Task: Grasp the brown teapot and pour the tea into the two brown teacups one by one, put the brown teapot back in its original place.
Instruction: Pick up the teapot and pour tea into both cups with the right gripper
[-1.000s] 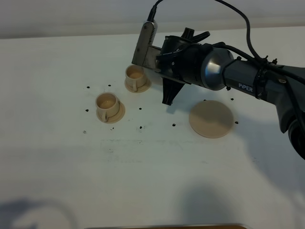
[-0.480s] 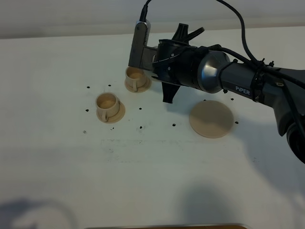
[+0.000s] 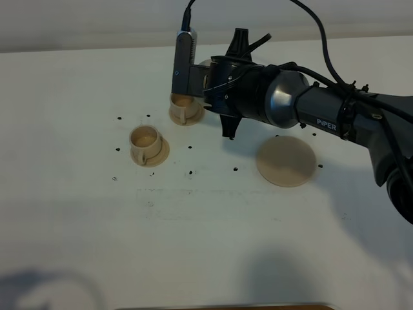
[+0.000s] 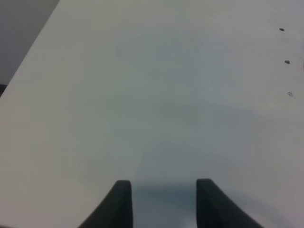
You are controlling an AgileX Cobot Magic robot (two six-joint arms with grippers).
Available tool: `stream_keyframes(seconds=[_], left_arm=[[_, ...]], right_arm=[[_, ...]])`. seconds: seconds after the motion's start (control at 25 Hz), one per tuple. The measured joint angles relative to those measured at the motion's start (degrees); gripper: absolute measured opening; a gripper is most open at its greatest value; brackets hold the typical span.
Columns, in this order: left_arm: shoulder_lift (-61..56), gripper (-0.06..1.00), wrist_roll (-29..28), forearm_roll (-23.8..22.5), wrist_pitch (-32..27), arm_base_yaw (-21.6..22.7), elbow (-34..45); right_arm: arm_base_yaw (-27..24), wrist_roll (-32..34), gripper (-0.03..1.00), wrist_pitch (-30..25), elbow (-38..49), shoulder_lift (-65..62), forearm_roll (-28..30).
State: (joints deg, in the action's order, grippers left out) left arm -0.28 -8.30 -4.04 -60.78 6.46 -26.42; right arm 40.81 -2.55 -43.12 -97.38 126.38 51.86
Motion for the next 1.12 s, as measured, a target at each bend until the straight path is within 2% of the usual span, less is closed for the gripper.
stream_keyframes(seconds=[1.12], left_arm=[[0.0, 0.31, 0.0, 0.0, 0.0, 0.0, 0.0]], right_arm=[[0.56, -2.24, 0.11, -2.63, -0.89, 3.08, 6.83]])
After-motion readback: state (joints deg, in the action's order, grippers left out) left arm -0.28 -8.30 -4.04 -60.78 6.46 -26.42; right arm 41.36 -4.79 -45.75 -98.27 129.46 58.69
